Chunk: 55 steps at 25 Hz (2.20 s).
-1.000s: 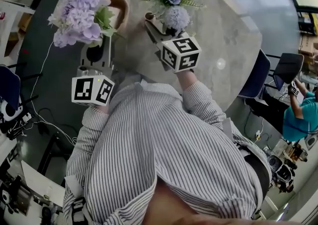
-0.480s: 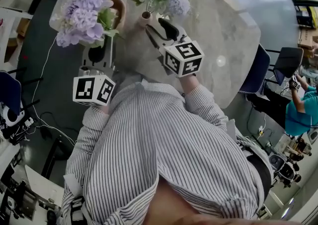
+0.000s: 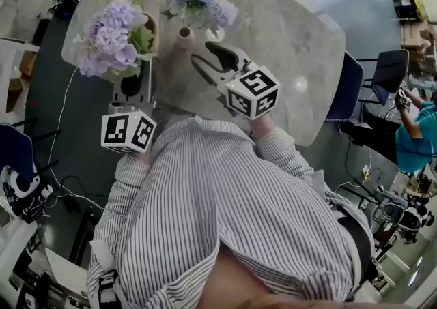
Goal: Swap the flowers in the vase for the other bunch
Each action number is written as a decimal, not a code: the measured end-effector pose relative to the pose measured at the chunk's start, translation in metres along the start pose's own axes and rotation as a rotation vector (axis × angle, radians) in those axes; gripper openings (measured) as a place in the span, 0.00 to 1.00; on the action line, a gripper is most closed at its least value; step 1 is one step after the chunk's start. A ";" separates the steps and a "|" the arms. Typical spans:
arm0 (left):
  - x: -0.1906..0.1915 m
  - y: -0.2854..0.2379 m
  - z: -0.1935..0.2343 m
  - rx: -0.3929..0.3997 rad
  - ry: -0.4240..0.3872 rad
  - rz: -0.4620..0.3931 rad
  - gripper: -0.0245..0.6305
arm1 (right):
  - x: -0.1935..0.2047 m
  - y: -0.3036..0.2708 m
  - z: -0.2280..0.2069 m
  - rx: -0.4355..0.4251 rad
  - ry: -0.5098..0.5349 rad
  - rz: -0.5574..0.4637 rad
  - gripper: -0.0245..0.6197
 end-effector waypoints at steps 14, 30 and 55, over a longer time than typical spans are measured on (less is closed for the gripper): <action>0.011 -0.018 -0.019 0.053 0.001 0.027 0.11 | -0.033 0.031 -0.007 0.007 0.028 -0.135 0.17; 0.009 -0.018 -0.022 0.057 -0.002 0.038 0.11 | -0.042 0.041 -0.015 0.059 0.080 -0.198 0.07; 0.012 -0.015 -0.022 0.062 0.002 0.062 0.11 | -0.033 0.033 -0.006 0.048 0.130 -0.133 0.06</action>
Point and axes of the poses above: the fingertips, and each gripper's own axes: y backward along the fingers, z to its left, x out of its underside, the point moved 3 cm from there along y, backward along the fingers, and after that the axes turned 13 degrees about -z, right-handed, at the moved point
